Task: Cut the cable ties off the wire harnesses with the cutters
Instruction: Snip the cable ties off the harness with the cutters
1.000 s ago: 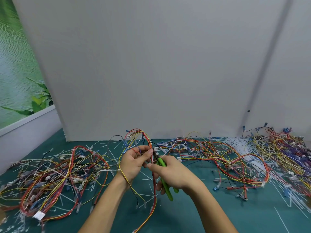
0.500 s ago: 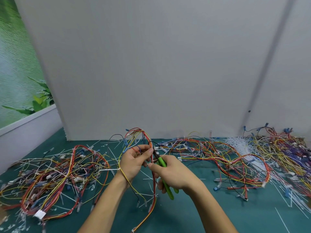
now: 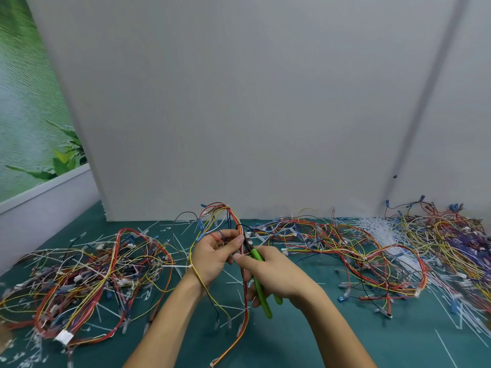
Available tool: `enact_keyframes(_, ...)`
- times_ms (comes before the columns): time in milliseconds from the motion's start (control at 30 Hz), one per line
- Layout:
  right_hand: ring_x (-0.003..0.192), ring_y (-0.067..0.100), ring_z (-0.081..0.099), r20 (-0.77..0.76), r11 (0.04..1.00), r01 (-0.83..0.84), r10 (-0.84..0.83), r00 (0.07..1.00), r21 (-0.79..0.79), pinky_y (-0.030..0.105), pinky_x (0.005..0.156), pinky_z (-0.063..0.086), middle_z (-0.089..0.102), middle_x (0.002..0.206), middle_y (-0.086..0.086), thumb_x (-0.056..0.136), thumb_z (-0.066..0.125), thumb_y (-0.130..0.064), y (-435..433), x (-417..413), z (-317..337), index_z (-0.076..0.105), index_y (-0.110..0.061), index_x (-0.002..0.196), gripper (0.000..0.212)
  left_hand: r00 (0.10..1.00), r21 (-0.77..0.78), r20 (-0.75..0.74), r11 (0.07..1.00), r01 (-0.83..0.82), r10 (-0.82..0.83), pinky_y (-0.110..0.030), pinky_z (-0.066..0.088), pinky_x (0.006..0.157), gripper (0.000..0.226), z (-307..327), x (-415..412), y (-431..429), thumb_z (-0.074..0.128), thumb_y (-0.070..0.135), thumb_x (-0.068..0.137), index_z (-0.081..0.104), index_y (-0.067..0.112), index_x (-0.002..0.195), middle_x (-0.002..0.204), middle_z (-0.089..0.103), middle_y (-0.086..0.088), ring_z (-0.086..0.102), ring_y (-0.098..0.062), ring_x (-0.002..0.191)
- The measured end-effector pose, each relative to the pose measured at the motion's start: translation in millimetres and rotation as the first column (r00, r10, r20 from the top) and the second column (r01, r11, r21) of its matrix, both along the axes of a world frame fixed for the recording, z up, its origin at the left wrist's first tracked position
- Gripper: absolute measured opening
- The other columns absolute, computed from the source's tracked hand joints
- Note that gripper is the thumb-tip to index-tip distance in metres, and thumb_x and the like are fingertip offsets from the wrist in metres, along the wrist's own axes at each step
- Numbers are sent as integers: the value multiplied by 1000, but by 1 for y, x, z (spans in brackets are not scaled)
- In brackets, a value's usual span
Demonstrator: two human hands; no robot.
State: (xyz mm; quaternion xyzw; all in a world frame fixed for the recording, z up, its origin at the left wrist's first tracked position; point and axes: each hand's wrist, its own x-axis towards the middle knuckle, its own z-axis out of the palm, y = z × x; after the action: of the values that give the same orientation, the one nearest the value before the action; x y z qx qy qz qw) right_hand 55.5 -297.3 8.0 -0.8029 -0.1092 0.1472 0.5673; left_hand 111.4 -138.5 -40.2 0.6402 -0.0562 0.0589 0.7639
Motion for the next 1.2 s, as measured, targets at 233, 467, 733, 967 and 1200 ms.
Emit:
enact_keyframes(233, 65, 30, 72, -4, 999, -13, 13, 1000, -30, 54, 69, 62, 62, 74, 3, 99, 61, -40, -1, 0, -1, 53, -9, 92, 33, 1000, 37, 1, 999, -11, 11, -22, 49, 60, 11, -4, 3, 0, 76, 11, 85, 73, 9, 96, 73, 64, -9, 55, -17, 65)
enact_keyframes(467, 64, 36, 69, 21, 995, -18, 20, 1000, -93, 55, 67, 62, 65, 71, 13, 97, 60, -40, -2, 1, -2, 54, -12, 82, 32, 1000, 43, 9, 999, -1, 1, -22, 51, 59, 12, -4, 3, 0, 76, 10, 86, 73, 7, 97, 72, 65, -8, 57, -14, 62)
enact_keyframes(733, 53, 23, 63, 97, 985, 27, -10, 995, -172, 34, 48, 58, 64, 74, 13, 100, 58, -37, -2, 4, -4, 55, -14, 89, 25, 1000, 46, 12, 999, -4, 4, -27, 50, 59, 15, -4, 5, 2, 78, 14, 83, 75, 8, 97, 71, 68, -4, 57, -16, 66)
enact_keyframes(967, 51, 20, 63, 96, 978, 22, -3, 995, -206, 33, 48, 58, 64, 78, 14, 102, 55, -31, -3, 2, -2, 56, -17, 89, 19, 1000, 50, 13, 999, -4, 3, -22, 47, 53, 13, -5, 4, 1, 76, 10, 85, 74, 6, 97, 67, 65, -3, 55, -15, 61)
enact_keyframes(1200, 61, 31, 69, 10, 997, 13, -13, 1000, -73, 50, 62, 62, 66, 81, 12, 101, 60, -34, -1, 0, 1, 55, 3, 102, 38, 1000, 39, -3, 999, 1, -1, -27, 48, 60, 11, -6, 5, 0, 76, 11, 85, 74, 9, 95, 68, 67, -2, 53, -20, 65)
